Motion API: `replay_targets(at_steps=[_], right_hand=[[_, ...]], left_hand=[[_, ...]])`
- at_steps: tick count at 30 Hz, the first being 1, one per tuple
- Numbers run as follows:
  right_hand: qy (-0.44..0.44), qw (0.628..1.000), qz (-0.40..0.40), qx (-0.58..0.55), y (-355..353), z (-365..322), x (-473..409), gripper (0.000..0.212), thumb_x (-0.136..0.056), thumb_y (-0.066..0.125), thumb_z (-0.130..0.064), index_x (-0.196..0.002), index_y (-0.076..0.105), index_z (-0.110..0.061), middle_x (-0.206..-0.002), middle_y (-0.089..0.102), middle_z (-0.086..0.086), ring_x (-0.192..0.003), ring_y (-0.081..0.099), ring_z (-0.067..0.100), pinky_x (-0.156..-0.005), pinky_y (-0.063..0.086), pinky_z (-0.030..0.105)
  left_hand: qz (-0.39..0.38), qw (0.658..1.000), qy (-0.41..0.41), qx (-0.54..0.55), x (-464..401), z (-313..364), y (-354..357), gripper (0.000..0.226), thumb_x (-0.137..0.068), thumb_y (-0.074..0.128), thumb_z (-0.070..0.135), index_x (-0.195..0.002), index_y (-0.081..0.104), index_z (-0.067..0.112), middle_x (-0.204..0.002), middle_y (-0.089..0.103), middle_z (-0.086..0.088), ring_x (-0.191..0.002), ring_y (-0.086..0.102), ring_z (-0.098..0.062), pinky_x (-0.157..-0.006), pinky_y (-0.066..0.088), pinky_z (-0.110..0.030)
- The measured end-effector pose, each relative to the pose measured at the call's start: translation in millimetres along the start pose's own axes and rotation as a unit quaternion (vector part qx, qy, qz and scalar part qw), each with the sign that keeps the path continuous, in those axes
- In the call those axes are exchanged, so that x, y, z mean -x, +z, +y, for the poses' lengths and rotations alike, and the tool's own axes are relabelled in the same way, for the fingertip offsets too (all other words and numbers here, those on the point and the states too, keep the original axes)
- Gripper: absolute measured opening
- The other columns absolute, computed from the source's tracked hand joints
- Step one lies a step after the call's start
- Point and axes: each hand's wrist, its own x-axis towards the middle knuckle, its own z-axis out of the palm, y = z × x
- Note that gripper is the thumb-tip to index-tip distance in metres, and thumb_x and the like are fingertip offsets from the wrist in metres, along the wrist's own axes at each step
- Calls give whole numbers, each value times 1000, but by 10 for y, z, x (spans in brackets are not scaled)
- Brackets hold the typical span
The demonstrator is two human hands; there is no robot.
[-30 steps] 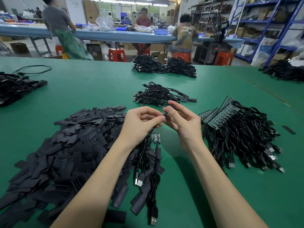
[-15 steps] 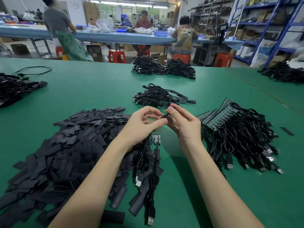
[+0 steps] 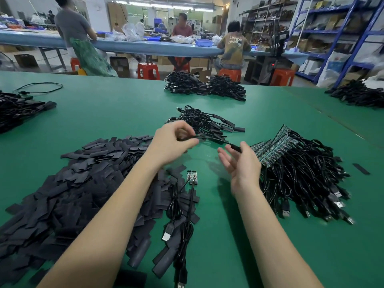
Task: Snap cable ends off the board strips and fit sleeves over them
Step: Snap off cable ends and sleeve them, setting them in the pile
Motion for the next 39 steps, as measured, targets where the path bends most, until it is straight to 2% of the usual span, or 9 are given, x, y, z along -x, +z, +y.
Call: replay_targets(at_steps=[4, 8, 11, 15, 20, 27, 29, 35, 39], right_hand=[[-50, 977, -34, 205, 11, 259, 85, 48, -102, 50, -48, -139, 45, -17, -100, 73, -2, -76, 76, 22, -79, 63, 42], [-142, 910, -51, 387, 10, 440, 150, 69, -96, 50, -61, -151, 37, -21, -93, 73, -17, -75, 73, 8, -98, 52, 43], [-146, 913, -51, 377, 7, 428, 119, 52, -97, 54, -53, -141, 49, -25, -89, 73, -14, -66, 72, 6, -90, 56, 41], [-155, 910, -60, 380, 11, 431, 124, 23, -97, 57, -46, -114, 58, -31, -79, 73, -16, -66, 72, 10, -85, 57, 43], [-172, 906, -65, 382, 3, 438, 116, 9, -95, 59, -40, -99, 60, -32, -75, 73, -18, -62, 71, 7, -82, 58, 42], [-144, 885, -87, 435, 23, 414, 141, 5, -89, 61, -26, -89, 66, -26, -74, 75, -8, -76, 72, 15, -86, 57, 42], [-137, 849, -118, 497, 34, 369, 142, 8, -88, 63, -25, -88, 70, -24, -78, 74, -8, -80, 70, 12, -89, 56, 36], [-104, 638, -247, 721, 138, 119, 159, 29, -82, 77, -48, -106, 71, -33, -84, 59, -14, -79, 59, 10, -71, 40, 21], [-68, 674, -260, 688, 112, 65, 147, 31, -78, 85, -36, -98, 63, -26, -90, 68, -7, -73, 60, 10, -64, 44, 24]], left_hand=[[43, 994, 64, -78, -576, 135, 78, 11, -82, 82, 23, -89, 75, 22, -82, 71, 13, -69, 61, 11, -66, 40, 2], [68, 982, 91, -154, -1202, 197, 146, 8, -84, 80, 26, -90, 76, 23, -92, 72, 6, -89, 65, -9, -87, 51, -21], [53, 978, 42, -197, -1552, 124, 156, 9, -87, 78, 27, -93, 74, 23, -100, 73, 1, -95, 67, -16, -91, 55, -33], [-8, 971, -30, -236, -1679, -97, 183, 27, -88, 76, 27, -113, 74, 19, -117, 71, -4, -106, 64, -18, -95, 48, -23], [37, 976, -7, -215, -1348, -206, 109, 26, -92, 67, 22, -118, 71, 18, -128, 66, -3, -122, 57, -21, -103, 42, -27], [104, 992, 35, -63, -199, -5, 17, 1, -90, 70, 24, -90, 71, 24, -90, 72, 14, -86, 65, -2, -75, 44, -7], [91, 995, 23, -27, 132, -15, 30, 7, -90, 71, 24, -83, 70, 26, -83, 72, 16, -80, 66, 1, -73, 48, -8], [50, 999, -5, -13, 397, -74, 81, 5, -89, 71, 26, -85, 70, 28, -81, 71, 21, -75, 66, 5, -74, 50, -10], [34, 999, -29, 9, 413, -139, 107, 5, -90, 71, 25, -86, 70, 28, -83, 71, 20, -72, 65, 6, -69, 52, -15]])
